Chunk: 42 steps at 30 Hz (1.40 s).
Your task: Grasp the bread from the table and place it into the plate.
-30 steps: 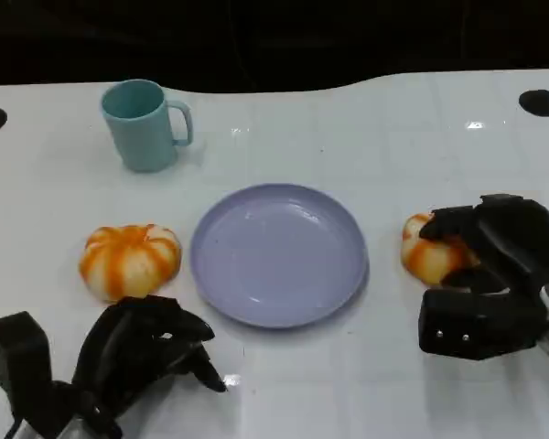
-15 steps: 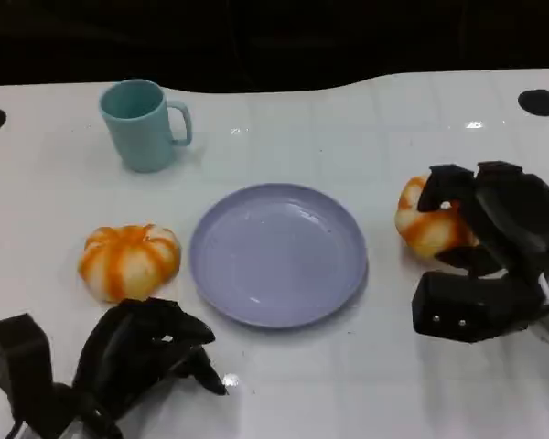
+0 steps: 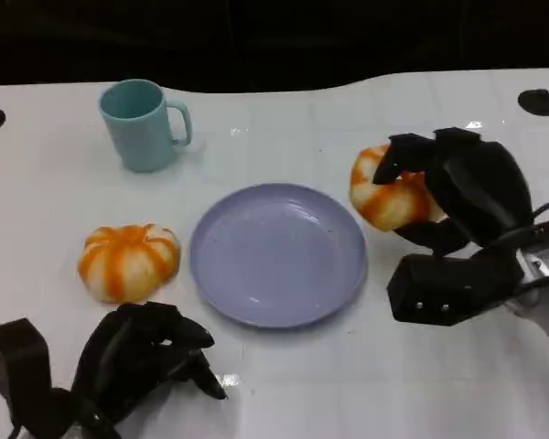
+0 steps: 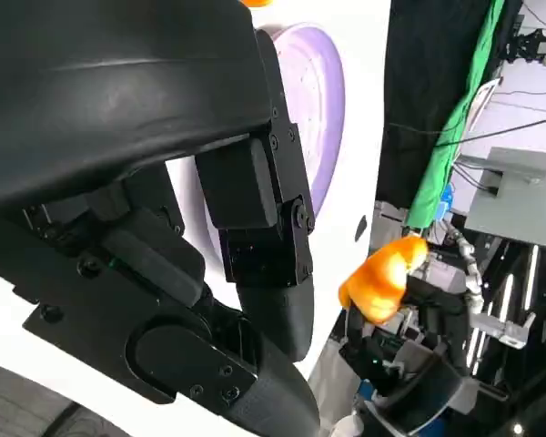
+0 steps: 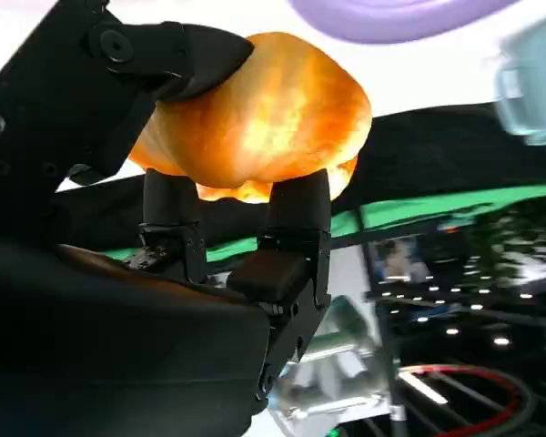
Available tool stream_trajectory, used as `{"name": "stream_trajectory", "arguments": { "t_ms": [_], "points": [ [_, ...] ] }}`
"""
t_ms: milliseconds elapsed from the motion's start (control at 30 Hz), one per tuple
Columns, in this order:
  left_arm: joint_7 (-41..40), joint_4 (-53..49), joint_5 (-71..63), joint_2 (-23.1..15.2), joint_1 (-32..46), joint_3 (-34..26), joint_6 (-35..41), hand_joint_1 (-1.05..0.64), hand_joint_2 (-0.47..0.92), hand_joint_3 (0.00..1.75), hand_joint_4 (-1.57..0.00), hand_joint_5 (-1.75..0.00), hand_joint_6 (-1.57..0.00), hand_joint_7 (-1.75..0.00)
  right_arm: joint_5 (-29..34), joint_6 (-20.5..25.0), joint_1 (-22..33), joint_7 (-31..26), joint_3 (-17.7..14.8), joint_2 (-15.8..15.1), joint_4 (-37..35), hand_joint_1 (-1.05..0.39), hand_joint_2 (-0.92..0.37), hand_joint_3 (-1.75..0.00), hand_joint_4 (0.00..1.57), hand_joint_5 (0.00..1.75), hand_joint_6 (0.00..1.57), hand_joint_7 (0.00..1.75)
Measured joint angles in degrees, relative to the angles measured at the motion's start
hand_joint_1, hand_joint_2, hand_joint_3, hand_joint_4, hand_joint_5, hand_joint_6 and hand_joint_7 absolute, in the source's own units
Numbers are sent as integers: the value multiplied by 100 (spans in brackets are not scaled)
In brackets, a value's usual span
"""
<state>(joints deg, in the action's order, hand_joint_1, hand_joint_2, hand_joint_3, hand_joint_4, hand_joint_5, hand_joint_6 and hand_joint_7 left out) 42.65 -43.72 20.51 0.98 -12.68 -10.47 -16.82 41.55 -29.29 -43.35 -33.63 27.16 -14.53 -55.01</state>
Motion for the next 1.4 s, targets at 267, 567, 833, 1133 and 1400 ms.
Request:
{"name": "stream_trajectory", "arguments": {
  "t_ms": [267, 567, 833, 1133, 1400],
  "points": [
    [0, 27, -2, -2, 24, 6, -1, -105, 72, 0, -157, -59, -157, -19, -25, -183, -357, 416, 76, 534, -40, -16, -34, -124, 96, 175, 96, 113],
    [1, 81, 0, -1, 35, 16, 1, -105, 72, 0, -157, -59, -157, -19, 16, -43, -609, 824, 275, 1047, -558, -19, -41, -116, 92, 175, 81, 149],
    [1, 108, 1, 3, 37, 19, 27, -105, 72, 0, -157, -59, -157, -19, -29, 33, -700, 1042, 272, 1266, -1077, -19, -53, -84, 80, 159, 85, 85],
    [-32, 170, -5, 13, 70, 59, 25, -105, 72, 0, -157, -60, -157, -20, -260, 47, -728, 1768, 252, 1278, -1162, -49, -91, -14, 30, 39, 46, 1],
    [-47, 188, -5, 18, 100, 70, 16, -105, 73, 0, -157, -60, -157, -20, -311, 214, -732, 2405, 252, 1258, -986, -73, -92, -22, 1, 27, 21, 0]
  ]
}}
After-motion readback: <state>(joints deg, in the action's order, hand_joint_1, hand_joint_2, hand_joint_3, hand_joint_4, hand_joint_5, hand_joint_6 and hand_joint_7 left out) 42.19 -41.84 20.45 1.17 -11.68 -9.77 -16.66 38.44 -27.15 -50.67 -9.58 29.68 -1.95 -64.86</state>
